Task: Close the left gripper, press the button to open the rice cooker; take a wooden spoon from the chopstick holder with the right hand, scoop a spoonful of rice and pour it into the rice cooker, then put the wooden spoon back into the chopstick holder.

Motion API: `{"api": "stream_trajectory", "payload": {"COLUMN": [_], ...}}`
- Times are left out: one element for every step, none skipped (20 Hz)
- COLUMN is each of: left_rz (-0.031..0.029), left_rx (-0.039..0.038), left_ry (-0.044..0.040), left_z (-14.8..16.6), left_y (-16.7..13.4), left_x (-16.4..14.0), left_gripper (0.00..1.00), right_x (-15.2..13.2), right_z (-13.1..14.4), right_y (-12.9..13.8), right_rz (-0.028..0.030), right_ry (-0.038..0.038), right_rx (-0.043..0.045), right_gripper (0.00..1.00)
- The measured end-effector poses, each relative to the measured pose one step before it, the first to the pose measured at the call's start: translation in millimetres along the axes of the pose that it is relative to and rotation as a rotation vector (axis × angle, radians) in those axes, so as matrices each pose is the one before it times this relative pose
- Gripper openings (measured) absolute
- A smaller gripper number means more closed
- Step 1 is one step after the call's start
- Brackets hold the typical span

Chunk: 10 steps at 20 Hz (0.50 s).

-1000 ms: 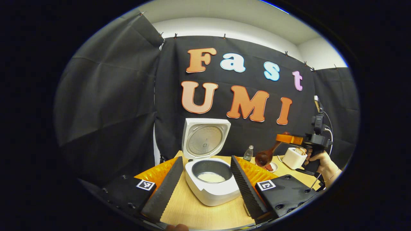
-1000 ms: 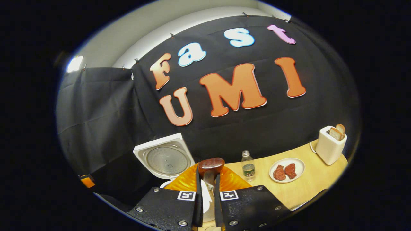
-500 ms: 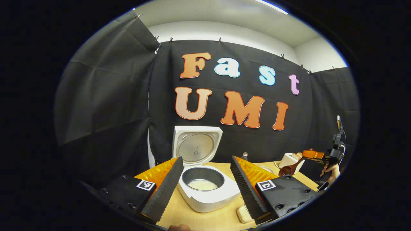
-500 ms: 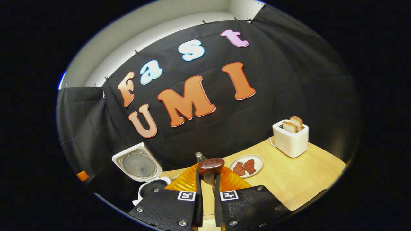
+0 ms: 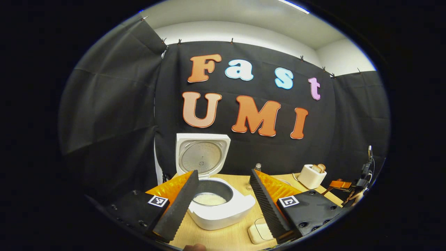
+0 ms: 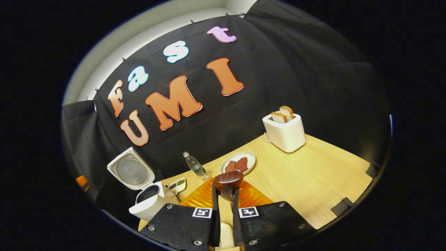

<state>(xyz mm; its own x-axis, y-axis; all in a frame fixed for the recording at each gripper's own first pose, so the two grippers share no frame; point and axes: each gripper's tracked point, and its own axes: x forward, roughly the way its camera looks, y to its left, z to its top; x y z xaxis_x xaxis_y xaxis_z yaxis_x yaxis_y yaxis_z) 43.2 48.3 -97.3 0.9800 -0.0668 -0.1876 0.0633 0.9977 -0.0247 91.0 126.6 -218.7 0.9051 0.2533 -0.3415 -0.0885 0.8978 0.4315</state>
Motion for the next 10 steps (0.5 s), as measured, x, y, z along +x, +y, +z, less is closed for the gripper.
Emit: {"api": "stream_trajectory", "payload": {"left_rz": [0.00181,0.00165,0.00267,0.00275,0.00236,0.00172,0.00002,0.00043,0.00195,0.00075], "left_rx": [0.00241,0.00179,0.00113,0.00099,0.00096,0.00095,0.00193,0.00226,0.00214,0.00139], "left_ry": [0.00810,0.01075,0.01030,0.00734,0.00481,0.00533,0.00616,0.00491,0.00267,-0.00082], "left_z": [-2.74,-3.79,-3.86,-2.72,-2.12,-1.20,-3.48,-1.74,-0.42,0.44], "left_y": [-1.78,-1.33,-0.54,-0.81,-1.44,-1.35,-1.95,-1.42,-0.52,-1.00], "left_x": [1.14,0.84,1.20,0.47,0.57,0.57,1.32,0.43,0.46,-0.22], "left_gripper": [0.99,0.99,0.99,0.99,0.99,0.99,0.99,0.99,0.99,0.99], "right_x": [-0.96,1.89,0.82,2.54,1.56,3.36,3.18,2.97,2.75,2.42], "right_z": [-4.62,-5.09,-5.23,-4.65,-4.06,-5.10,-5.52,-4.98,-3.24,-3.03], "right_y": [-5.89,-4.38,-5.30,-5.58,-4.40,-4.34,-3.38,-3.76,-3.54,-1.61], "right_rz": [-0.00395,-0.00531,-0.00620,-0.00740,-0.00850,-0.00592,-0.00643,-0.00315,-0.00080,0.00334], "right_ry": [0.00696,0.00813,0.01055,0.00819,0.00614,0.01026,0.01292,0.01039,0.01028,0.00832], "right_rx": [0.00801,0.01192,0.00934,0.00657,0.00443,-0.00026,-0.00230,-0.00367,0.00005,0.00492], "right_gripper": [0.14,0.14,0.13,0.14,0.13,0.13,0.13,0.14,0.14,0.14]}}
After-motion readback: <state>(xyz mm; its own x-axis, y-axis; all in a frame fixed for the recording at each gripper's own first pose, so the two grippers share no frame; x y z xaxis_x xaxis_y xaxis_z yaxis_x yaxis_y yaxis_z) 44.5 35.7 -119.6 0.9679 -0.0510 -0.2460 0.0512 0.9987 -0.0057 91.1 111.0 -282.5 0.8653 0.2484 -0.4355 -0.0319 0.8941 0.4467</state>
